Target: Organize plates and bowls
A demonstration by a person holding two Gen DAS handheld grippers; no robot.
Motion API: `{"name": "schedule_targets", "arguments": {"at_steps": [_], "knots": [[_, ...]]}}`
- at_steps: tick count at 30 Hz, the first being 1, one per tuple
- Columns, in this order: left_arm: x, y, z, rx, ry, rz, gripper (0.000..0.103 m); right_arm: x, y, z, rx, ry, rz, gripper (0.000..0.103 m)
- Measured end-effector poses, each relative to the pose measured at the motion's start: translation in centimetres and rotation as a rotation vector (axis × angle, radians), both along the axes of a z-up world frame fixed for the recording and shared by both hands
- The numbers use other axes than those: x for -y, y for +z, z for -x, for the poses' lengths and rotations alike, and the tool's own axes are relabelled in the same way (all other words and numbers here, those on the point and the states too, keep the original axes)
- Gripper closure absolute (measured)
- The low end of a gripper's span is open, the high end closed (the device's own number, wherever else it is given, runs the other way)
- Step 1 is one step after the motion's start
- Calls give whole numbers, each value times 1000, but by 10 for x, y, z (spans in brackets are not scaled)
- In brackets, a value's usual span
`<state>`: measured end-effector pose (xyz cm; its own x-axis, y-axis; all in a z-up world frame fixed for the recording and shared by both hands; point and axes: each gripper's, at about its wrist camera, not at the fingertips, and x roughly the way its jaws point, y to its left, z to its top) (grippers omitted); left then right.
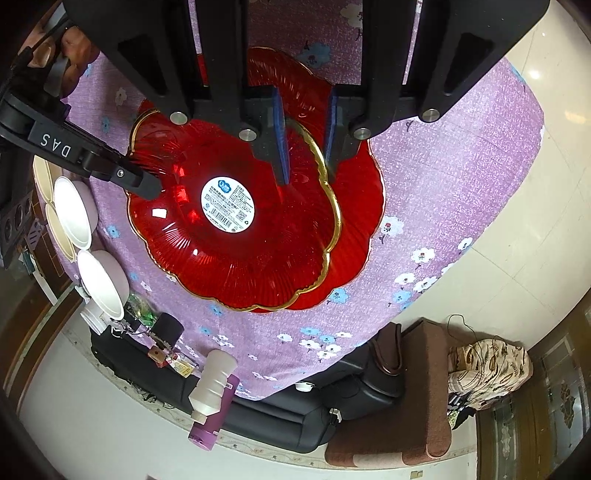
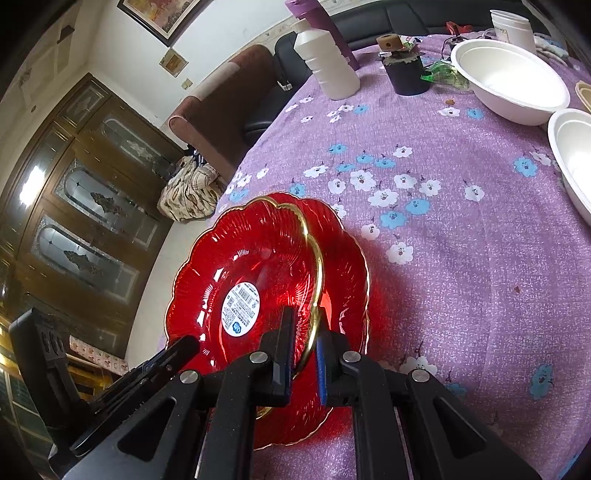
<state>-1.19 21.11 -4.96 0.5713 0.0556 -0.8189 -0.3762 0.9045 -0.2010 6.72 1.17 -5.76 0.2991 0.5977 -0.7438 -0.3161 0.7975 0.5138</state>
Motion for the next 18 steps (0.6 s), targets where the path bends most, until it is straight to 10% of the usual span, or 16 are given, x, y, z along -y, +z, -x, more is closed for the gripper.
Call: {"name": "schedule_targets", "arguments": {"at_steps": [18], "knots": [[-1,-6,-2,-18,-1,-6,87,-5,-6,-4,-12,0,22,94]]}}
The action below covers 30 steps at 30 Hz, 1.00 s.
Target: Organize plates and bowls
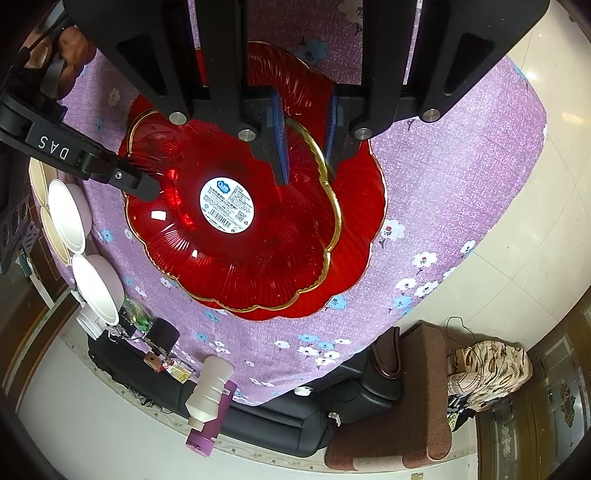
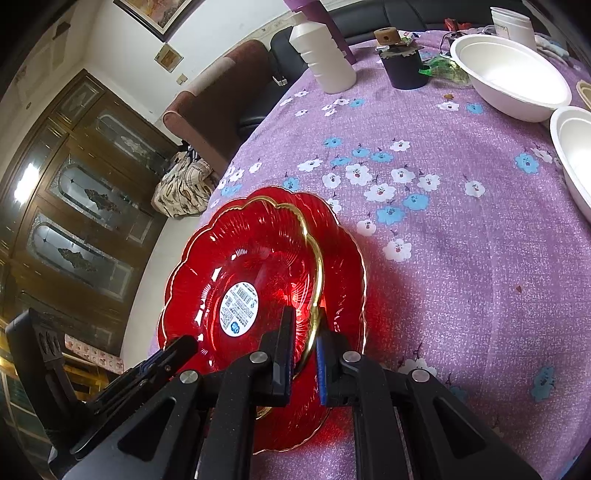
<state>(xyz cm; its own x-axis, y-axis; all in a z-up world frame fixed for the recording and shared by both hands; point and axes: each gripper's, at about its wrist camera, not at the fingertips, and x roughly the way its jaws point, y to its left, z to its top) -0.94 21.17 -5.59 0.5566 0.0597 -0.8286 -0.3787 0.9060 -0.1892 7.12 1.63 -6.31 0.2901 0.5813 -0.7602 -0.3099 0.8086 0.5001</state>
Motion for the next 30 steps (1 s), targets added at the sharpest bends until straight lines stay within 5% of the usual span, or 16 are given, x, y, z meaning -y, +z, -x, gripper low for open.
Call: {"name": "schedule_targets", "arguments": {"at_steps": [30], "knots": [[1,-4,0,-34,5,-26,84,-9,0,1,-7,11,57,90]]}}
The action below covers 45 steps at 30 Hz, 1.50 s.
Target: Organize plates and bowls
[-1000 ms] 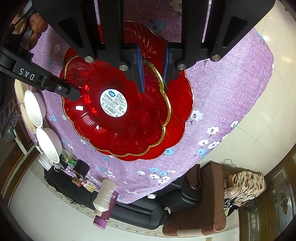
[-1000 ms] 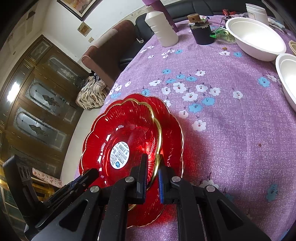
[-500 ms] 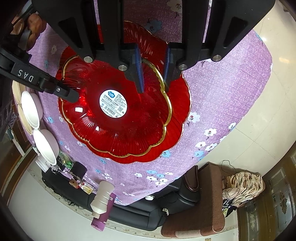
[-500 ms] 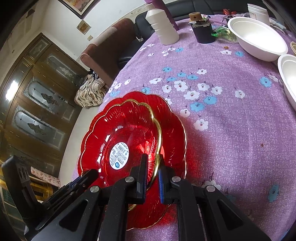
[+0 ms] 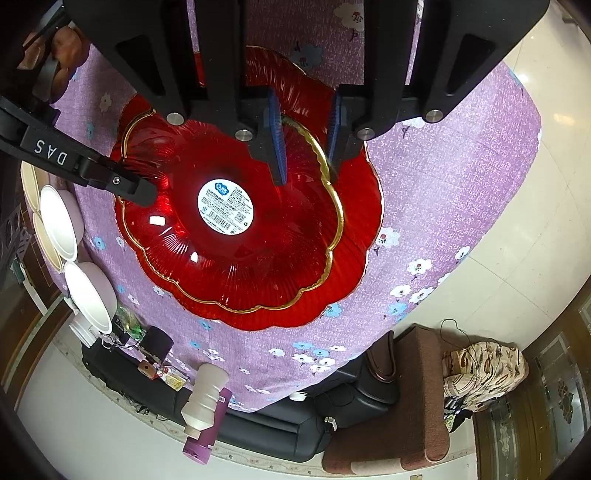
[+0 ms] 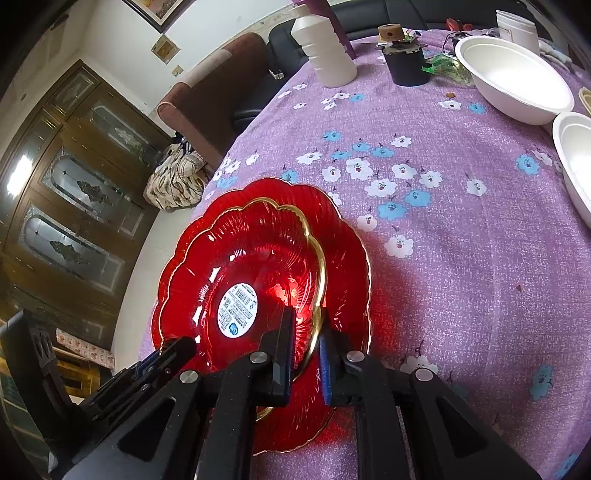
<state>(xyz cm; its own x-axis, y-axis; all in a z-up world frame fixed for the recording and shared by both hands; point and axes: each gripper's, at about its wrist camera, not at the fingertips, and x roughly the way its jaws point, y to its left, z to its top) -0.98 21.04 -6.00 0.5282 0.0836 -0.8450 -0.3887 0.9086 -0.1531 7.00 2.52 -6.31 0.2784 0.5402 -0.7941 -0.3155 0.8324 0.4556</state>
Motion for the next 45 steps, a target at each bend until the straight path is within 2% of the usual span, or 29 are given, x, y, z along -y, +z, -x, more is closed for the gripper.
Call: {"name": "schedule_targets", "arguments": {"at_steps": [6,11,14,15,16,17,20,21,24,26,30,35,38,45], "knots": [[-1,-1,1,-18,14,12,83,-2,4,2,-1,2,14,89],[1,0,1,-21,11,9,80,-1,9,6,18,7,16,76],[3,4,3,-15,4,18,72,1,14,8,32,7,12,71],[4,6,4,-10,3,11,60,2,16,8,36,7,6,69],[5,9,5,-5,11,-4,48,5,18,9,45,2,5,62],[6,12,7,15,13,-5,45,7,20,10,52,-4,7,57],[7,21,12,43,23,-29,37,14,27,12,65,-14,-24,57],[7,24,14,39,52,-60,29,18,30,13,71,-18,-36,57],[-1,31,20,76,98,-67,27,31,37,16,93,-37,-76,54],[-5,34,23,89,122,-50,27,43,39,17,97,-55,-110,45],[-4,49,27,173,148,-8,26,68,38,18,88,-95,-168,44],[29,65,16,222,58,-16,21,111,31,17,56,-163,-223,42],[58,68,1,223,-29,-21,21,140,32,18,69,-212,-236,41],[132,68,-43,206,-230,22,21,211,33,17,94,-350,-238,41]]}}
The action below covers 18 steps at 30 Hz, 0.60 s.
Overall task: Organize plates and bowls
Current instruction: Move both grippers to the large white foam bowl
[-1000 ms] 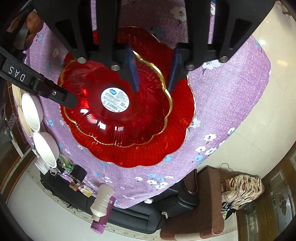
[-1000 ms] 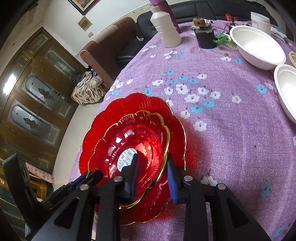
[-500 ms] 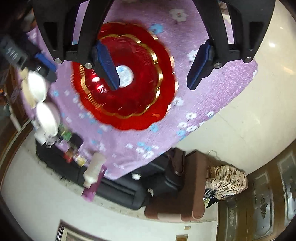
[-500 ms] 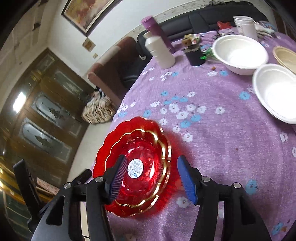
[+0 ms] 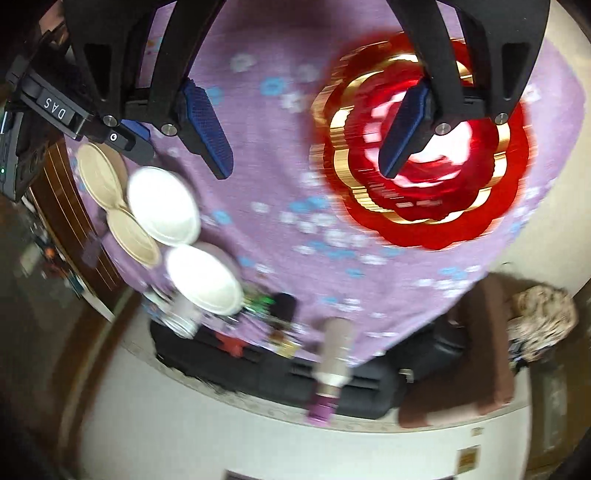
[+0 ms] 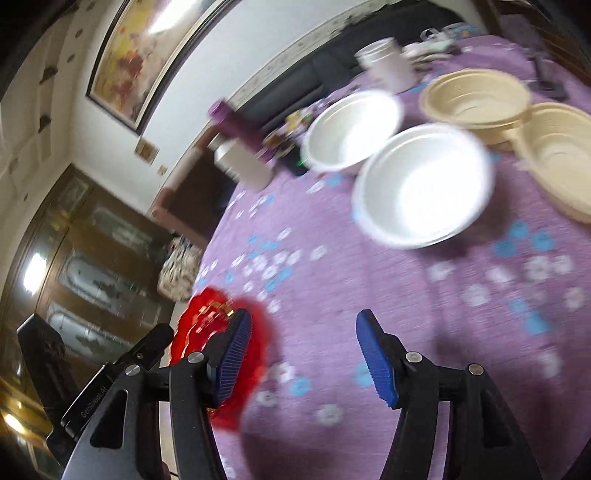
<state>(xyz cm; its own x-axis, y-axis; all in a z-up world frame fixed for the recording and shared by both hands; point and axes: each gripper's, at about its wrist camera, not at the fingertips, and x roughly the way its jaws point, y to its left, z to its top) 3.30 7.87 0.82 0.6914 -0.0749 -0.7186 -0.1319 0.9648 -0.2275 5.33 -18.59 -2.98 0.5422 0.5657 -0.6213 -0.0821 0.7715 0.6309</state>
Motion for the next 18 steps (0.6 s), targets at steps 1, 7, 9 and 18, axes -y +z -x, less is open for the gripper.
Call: {"name": "schedule_targets", "arguments": {"at_steps": [1,7,9,18], "knots": [[10,-1,-7,-7,-23,5,21,12,-1,-2,-6,-28,-4,41],[62,-12,-51,-61,-122,49,22,57,-3,-19,-25,-136,-9,41],[75,-14,-63,-51,-131,31,22,65,-5,-27,-35,-155,-14,41],[98,-41,-112,-177,-119,40,22,83,-20,-68,-97,-189,-12,41]]}}
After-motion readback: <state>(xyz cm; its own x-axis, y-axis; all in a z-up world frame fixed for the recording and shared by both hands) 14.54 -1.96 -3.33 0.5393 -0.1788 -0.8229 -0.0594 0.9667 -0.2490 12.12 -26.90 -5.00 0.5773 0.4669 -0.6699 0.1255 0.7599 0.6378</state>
